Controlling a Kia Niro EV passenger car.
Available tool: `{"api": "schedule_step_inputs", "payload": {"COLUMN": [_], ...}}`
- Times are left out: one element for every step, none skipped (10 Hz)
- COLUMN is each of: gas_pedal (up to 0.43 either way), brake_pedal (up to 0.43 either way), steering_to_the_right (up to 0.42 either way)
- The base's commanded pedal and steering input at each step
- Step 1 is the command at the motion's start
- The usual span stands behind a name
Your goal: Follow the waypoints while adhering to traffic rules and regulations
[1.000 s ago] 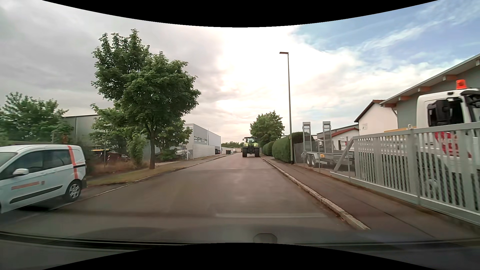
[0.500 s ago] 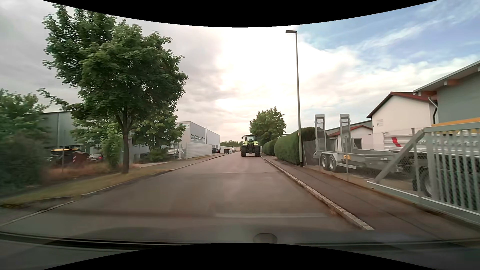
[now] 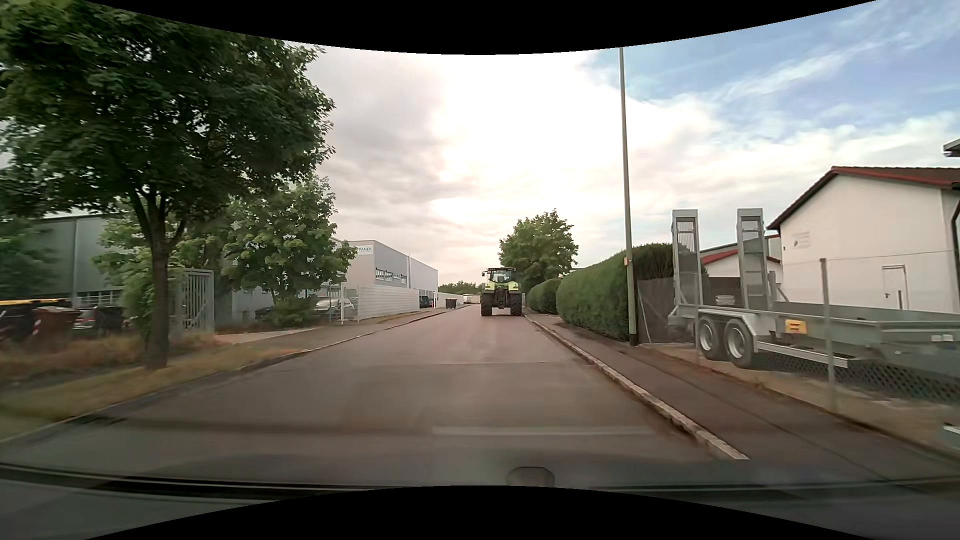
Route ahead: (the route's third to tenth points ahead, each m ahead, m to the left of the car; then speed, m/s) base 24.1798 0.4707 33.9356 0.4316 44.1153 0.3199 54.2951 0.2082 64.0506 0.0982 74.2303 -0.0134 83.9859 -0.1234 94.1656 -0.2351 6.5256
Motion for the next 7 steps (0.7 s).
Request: {"api": "schedule_step_inputs", "payload": {"gas_pedal": [0.118,0.118,0.118,0.118,0.118,0.118,0.118], "brake_pedal": [0.0,0.0,0.0,0.0,0.0,0.0,0.0], "steering_to_the_right": [-0.012,-0.023,-0.037,-0.053,-0.064,-0.066,-0.065]}}
